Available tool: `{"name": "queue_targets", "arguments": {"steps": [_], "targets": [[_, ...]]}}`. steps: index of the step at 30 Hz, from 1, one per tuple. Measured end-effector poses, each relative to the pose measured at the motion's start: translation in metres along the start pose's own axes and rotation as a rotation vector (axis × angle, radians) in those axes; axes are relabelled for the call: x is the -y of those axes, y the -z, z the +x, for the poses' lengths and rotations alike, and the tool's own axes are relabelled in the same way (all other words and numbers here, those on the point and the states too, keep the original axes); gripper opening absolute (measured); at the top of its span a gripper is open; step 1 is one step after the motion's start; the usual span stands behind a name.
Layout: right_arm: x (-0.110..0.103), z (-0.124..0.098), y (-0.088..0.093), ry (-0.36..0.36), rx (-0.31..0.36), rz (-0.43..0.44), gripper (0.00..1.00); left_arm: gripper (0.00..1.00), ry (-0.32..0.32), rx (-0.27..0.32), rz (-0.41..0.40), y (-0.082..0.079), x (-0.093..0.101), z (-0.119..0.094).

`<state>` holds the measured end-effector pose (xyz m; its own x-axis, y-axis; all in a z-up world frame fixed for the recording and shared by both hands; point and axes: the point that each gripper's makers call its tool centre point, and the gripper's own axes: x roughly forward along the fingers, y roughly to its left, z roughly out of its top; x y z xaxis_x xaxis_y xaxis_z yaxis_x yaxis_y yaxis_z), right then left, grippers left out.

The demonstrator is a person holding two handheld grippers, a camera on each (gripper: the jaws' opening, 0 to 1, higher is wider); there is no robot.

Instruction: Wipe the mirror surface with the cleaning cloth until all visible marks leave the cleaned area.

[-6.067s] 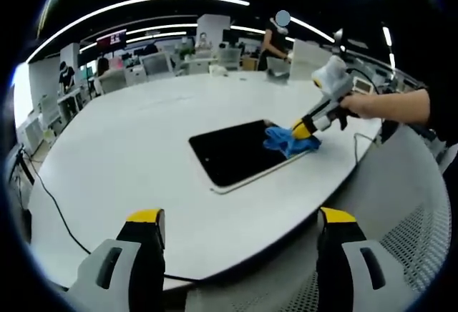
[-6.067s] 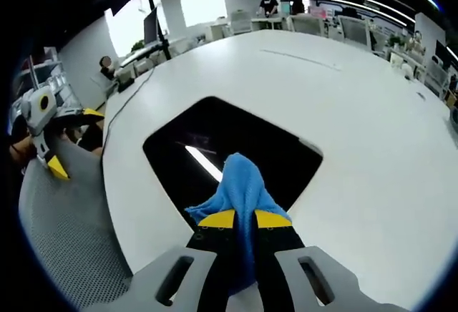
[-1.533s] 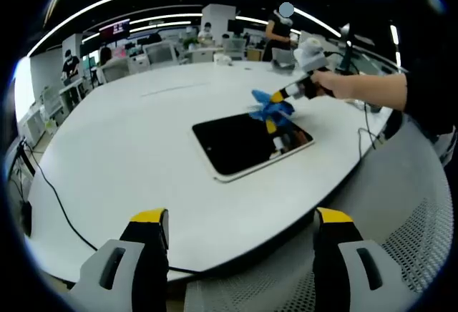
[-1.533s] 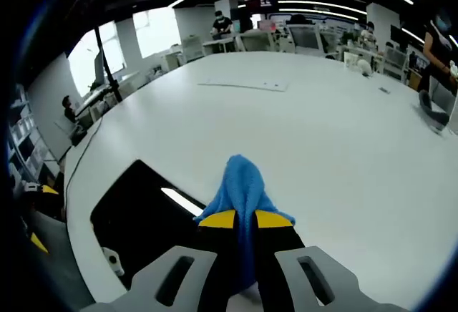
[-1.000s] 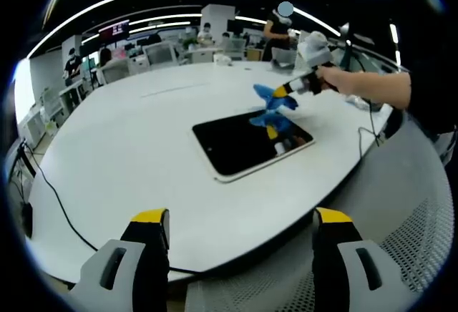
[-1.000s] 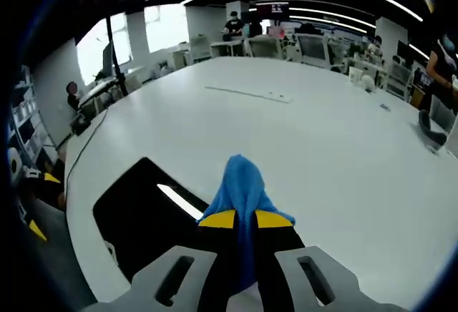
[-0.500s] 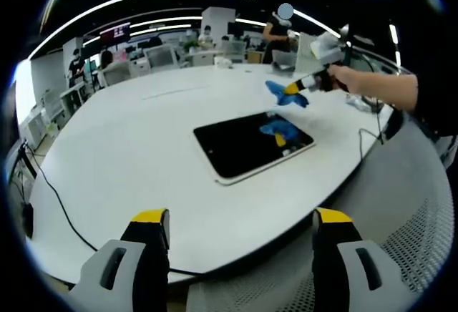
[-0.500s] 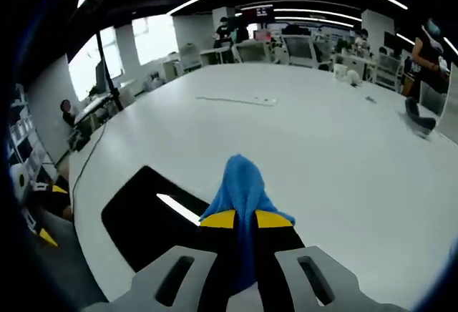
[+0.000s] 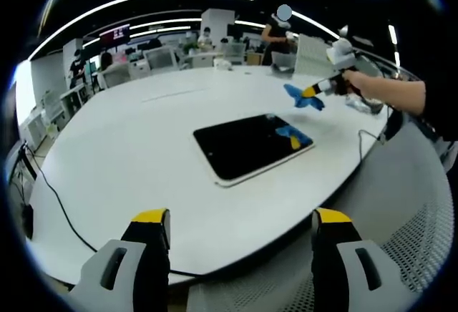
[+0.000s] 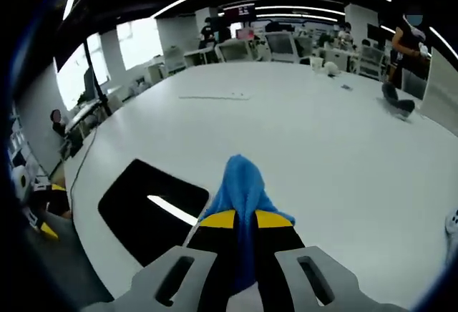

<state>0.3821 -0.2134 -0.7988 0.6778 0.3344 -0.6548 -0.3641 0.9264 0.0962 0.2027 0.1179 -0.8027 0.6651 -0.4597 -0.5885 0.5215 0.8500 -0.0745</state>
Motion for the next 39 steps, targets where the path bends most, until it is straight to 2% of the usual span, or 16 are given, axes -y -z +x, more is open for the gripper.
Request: {"name": "queue_targets", "arguments": {"steps": [11, 14, 23, 27, 30, 34, 39], "targets": [[-0.007, -0.01, 0.013, 0.0, -0.008, 0.034, 0.03, 0.81, 0.003, 0.01, 0.003, -0.001, 0.001, 0.0], [-0.009, -0.01, 0.02, 0.01, -0.029, 0.014, 0.03, 0.81, 0.003, 0.009, 0.003, -0.001, 0.001, 0.0], [-0.016, -0.007, 0.046, -0.016, -0.088, 0.039, 0.03, 0.81, 0.008, 0.012, 0.003, -0.001, 0.001, 0.0], [-0.019, -0.006, 0.056, -0.017, -0.117, 0.022, 0.03, 0.81, 0.007, 0.011, 0.002, -0.001, 0.001, 0.0], [-0.017, -0.006, 0.059, -0.01, -0.126, 0.012, 0.03, 0.81, 0.007, 0.009, 0.002, -0.001, 0.001, 0.0], [-0.019, -0.004, 0.063, -0.027, -0.133, 0.053, 0.03, 0.81, 0.009, 0.013, 0.004, -0.001, 0.002, 0.0], [-0.023, -0.001, 0.075, -0.04, -0.171, 0.039, 0.04, 0.81, 0.01, 0.015, 0.005, -0.002, 0.002, 0.0]]}}
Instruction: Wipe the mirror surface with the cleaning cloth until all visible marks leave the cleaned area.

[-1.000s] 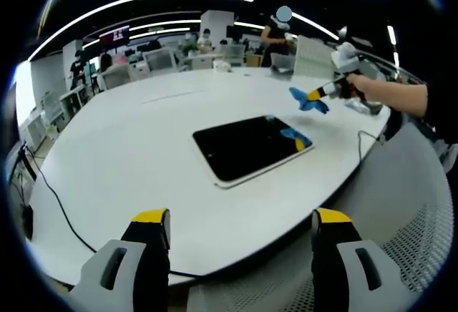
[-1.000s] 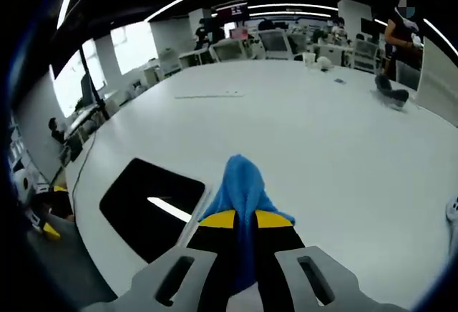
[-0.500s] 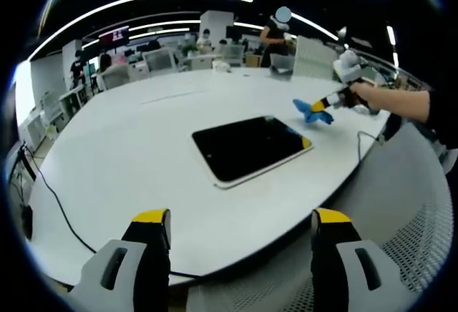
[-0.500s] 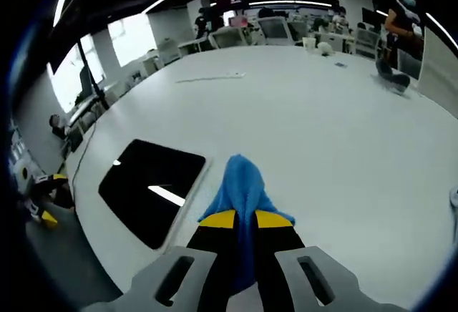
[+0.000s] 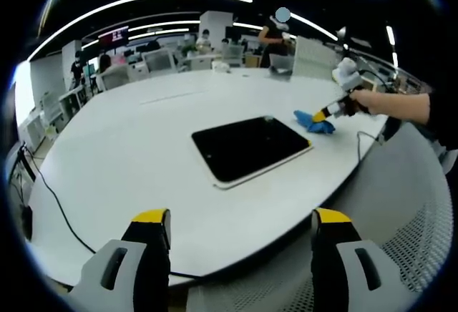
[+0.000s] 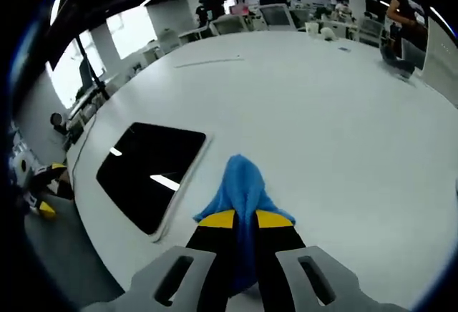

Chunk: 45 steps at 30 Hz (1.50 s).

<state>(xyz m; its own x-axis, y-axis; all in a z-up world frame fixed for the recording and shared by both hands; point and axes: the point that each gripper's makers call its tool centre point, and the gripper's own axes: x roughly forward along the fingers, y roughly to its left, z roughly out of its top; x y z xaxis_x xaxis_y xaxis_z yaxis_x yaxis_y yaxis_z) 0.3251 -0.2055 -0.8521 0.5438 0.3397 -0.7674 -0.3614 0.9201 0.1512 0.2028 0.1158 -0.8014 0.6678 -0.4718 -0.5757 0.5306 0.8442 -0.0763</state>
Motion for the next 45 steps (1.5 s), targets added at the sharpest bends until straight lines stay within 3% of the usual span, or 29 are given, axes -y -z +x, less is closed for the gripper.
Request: {"name": "queue_targets", "arguments": {"steps": [11, 30, 45], "targets": [[-0.003, 0.001, 0.0, 0.002, 0.007, -0.058, 0.13, 0.81, 0.0, 0.009, 0.0, -0.002, 0.0, 0.0], [-0.008, -0.015, -0.022, -0.015, 0.067, -0.002, 0.12, 0.81, -0.005, 0.015, -0.002, -0.002, -0.001, -0.001], [-0.021, -0.05, -0.031, -0.012, 0.15, -0.002, 0.12, 0.8, -0.001, 0.02, -0.003, -0.003, -0.001, -0.001]]}}
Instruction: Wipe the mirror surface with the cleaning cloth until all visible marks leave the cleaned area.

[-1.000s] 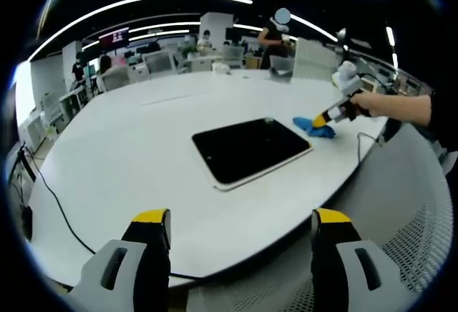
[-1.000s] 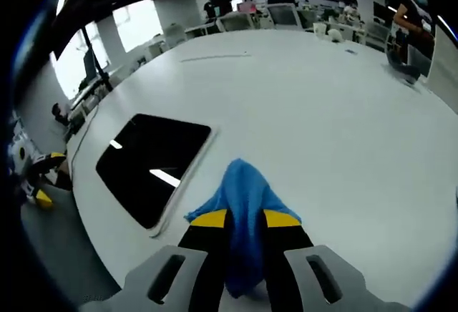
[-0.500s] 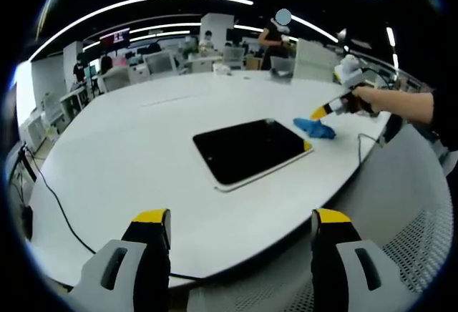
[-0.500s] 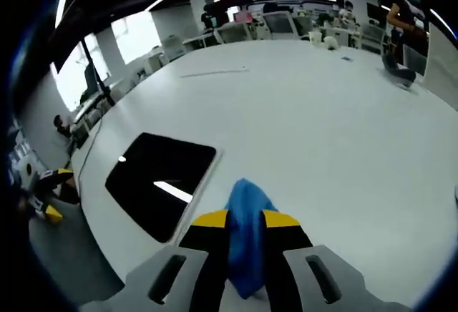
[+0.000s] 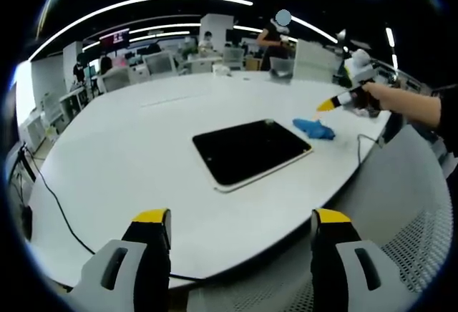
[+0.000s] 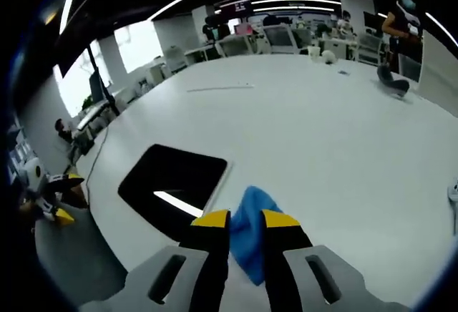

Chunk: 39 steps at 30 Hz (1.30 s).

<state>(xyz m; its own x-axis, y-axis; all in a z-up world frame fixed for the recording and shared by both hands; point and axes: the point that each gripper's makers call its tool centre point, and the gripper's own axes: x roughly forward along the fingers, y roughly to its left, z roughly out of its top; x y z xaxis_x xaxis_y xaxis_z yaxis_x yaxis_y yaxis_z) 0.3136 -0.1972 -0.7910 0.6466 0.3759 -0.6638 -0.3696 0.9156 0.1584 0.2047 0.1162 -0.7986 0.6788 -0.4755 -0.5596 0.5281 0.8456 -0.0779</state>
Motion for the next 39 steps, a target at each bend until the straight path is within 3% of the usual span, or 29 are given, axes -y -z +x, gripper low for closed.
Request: {"name": "queue_targets", "arguments": {"steps": [14, 27, 34, 39], "targets": [[-0.021, -0.028, 0.01, -0.001, 0.044, 0.003, 0.19, 0.79, 0.009, 0.005, 0.002, -0.001, 0.001, 0.0], [-0.047, -0.045, 0.038, -0.018, 0.055, 0.002, 0.29, 0.77, 0.013, 0.046, 0.023, -0.008, 0.002, -0.001], [-0.058, -0.055, 0.046, -0.015, 0.099, 0.014, 0.44, 0.85, -0.002, 0.086, 0.039, -0.014, 0.0, -0.002], [-0.066, -0.054, 0.052, -0.018, 0.104, 0.016, 0.56, 0.85, 0.008, 0.074, 0.035, -0.012, 0.001, -0.002]]}}
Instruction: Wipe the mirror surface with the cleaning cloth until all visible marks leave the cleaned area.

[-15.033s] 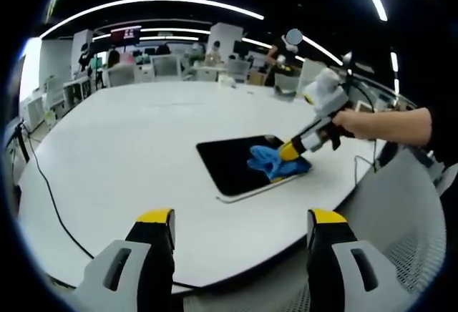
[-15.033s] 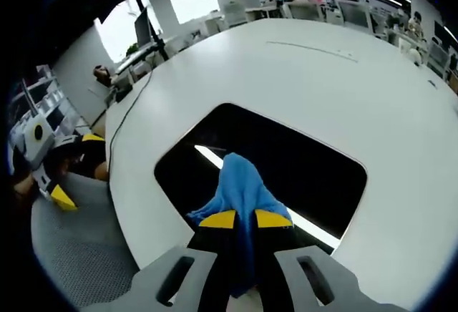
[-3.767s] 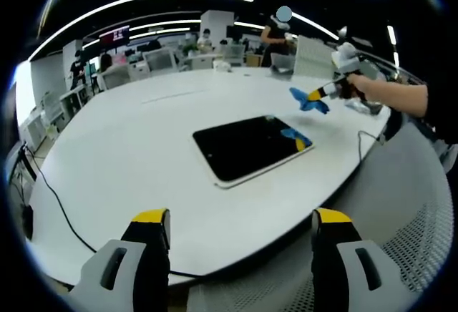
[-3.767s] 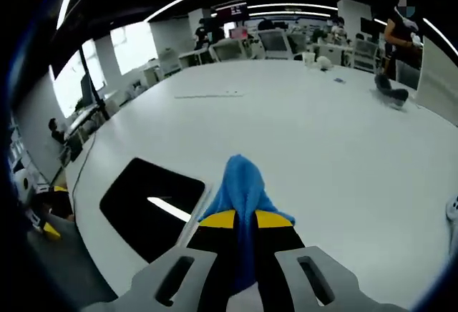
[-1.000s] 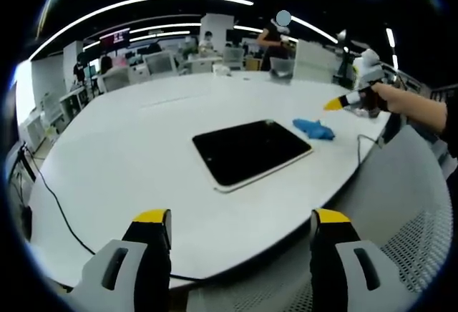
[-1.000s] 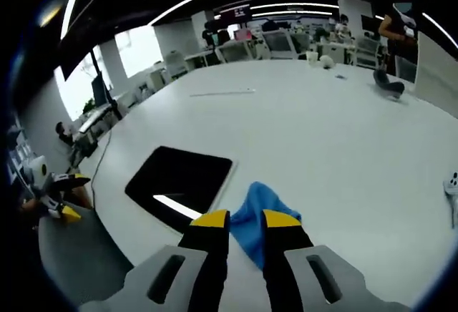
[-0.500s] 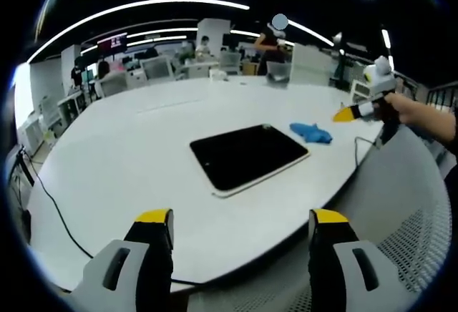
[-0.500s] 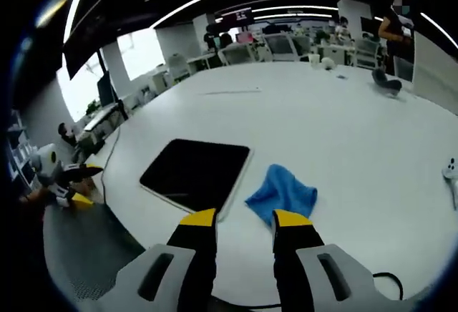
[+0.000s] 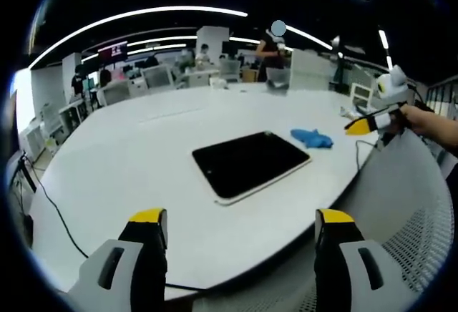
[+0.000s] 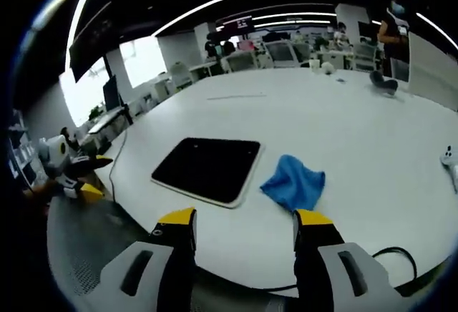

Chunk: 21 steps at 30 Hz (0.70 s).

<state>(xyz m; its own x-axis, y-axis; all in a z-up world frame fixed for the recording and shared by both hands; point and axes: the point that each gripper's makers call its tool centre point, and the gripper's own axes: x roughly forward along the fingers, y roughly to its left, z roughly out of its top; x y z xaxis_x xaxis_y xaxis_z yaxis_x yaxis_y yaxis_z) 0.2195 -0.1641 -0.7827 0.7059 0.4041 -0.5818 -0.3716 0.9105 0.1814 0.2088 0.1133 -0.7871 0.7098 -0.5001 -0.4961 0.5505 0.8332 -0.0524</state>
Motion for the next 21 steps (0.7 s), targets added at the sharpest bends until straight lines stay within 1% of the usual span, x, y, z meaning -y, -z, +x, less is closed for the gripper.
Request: {"name": "queue_targets", "arguments": {"steps": [3, 6, 9, 11, 15, 17, 21], "targets": [[-0.0052, 0.0021, 0.0036, 0.002, -0.011, -0.026, 0.62, 0.86, 0.006, -0.01, -0.006, 0.0017, 0.0007, 0.0002], [-0.0045, 0.0014, 0.0054, 0.016, -0.02, -0.047, 0.67, 0.89, 0.008, -0.017, -0.014, 0.0031, 0.0006, 0.0002], [-0.0034, -0.0003, 0.0041, 0.026, 0.002, -0.041, 0.73, 0.94, 0.019, -0.025, -0.015, 0.004, 0.0022, 0.0007], [-0.0039, -0.0006, 0.0045, 0.029, 0.01, -0.025, 0.76, 0.94, 0.032, -0.031, -0.02, 0.0049, 0.0043, 0.0008], [-0.0067, -0.0023, 0.0076, 0.037, 0.018, -0.037, 0.8, 0.97, 0.047, -0.033, -0.027, 0.0052, 0.0066, 0.0007], [-0.009, -0.0031, 0.008, 0.026, 0.025, -0.041, 0.84, 0.99, 0.051, -0.034, -0.031, 0.0054, 0.0072, 0.0006], [-0.0109, -0.0042, 0.0074, 0.029, 0.05, -0.061, 0.91, 0.99, 0.054, -0.036, -0.041, 0.006, 0.0075, 0.0003]]}}
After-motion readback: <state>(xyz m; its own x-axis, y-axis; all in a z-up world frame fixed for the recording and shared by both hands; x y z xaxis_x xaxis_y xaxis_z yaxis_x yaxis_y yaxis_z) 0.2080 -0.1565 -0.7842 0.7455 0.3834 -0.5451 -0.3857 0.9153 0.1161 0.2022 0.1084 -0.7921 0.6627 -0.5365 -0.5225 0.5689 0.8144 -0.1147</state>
